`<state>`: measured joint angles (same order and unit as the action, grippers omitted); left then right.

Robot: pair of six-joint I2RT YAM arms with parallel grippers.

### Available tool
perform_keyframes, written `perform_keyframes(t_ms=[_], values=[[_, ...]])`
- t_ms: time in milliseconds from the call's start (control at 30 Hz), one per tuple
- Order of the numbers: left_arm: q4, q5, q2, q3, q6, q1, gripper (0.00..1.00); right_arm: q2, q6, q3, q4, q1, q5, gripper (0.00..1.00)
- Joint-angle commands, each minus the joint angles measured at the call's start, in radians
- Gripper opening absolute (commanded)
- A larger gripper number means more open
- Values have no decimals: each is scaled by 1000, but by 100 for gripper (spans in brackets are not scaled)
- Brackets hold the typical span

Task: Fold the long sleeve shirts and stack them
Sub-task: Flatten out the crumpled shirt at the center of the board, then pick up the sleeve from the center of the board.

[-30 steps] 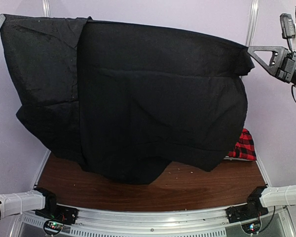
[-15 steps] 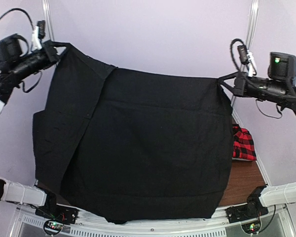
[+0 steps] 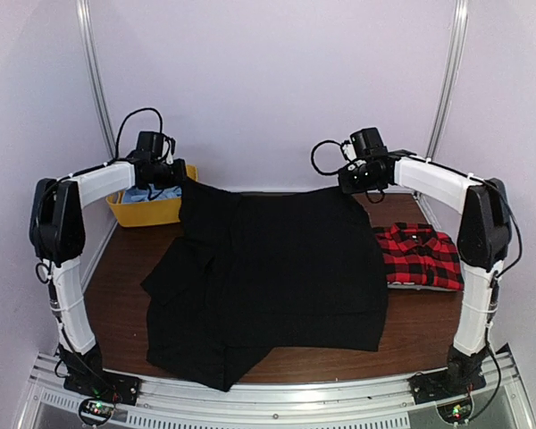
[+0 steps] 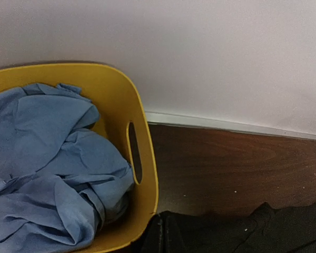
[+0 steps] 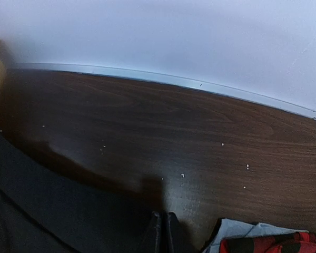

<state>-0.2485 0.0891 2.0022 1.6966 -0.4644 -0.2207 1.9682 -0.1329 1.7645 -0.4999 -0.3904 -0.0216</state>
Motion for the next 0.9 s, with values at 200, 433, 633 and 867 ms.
perform_keyframes(t_ms=[200, 433, 633, 867], values=[[111, 72, 83, 107, -9, 27, 36, 53, 41, 134, -22, 18, -99, 61], [162, 115, -49, 35, 14, 44, 79, -239, 22, -191, 47, -24, 3, 66], [162, 248, -255, -166, -19, 42, 84, -422, -31, -467, 77, -178, 79, 68], [152, 211, -548, -608, -35, 0, 85, -549, -150, -714, 143, -349, 95, 69]])
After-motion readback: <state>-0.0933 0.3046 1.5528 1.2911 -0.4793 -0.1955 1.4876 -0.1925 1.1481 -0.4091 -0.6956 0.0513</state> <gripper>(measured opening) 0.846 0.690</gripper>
